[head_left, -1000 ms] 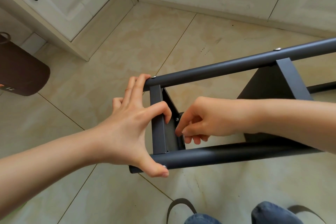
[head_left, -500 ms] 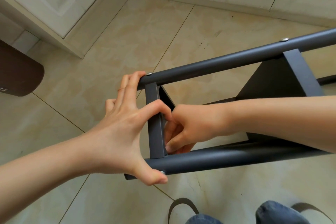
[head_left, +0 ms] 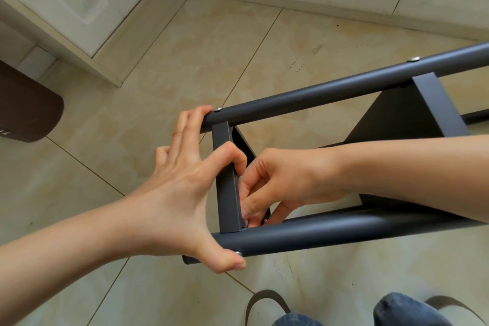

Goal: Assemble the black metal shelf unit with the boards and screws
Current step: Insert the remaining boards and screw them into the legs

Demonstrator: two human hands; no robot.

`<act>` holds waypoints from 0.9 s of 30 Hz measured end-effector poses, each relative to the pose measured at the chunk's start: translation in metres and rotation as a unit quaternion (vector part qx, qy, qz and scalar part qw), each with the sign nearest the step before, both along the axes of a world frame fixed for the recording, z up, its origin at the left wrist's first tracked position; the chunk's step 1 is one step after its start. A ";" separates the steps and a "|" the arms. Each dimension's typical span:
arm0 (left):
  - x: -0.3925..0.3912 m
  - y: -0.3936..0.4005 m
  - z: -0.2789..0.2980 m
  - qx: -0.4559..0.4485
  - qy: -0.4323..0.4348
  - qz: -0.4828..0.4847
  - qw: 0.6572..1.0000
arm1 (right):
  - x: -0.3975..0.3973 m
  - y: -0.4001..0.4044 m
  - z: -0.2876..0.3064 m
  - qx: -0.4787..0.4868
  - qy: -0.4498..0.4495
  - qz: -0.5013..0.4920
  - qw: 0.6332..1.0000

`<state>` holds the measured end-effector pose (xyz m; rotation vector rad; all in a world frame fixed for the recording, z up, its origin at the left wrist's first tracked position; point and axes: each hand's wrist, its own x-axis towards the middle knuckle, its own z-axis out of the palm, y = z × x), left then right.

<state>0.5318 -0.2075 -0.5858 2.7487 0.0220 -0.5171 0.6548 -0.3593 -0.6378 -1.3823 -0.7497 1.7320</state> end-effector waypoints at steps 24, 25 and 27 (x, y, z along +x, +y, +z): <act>0.000 0.000 -0.002 0.005 0.009 0.009 1.000 | 0.002 0.001 -0.002 -0.059 0.103 -0.002 0.993; 0.001 -0.001 -0.002 0.006 0.009 0.008 1.000 | 0.003 0.001 -0.001 -0.061 0.105 0.001 0.993; 0.001 -0.001 -0.002 0.006 0.008 0.008 1.000 | 0.003 0.002 -0.001 -0.064 0.100 0.004 0.993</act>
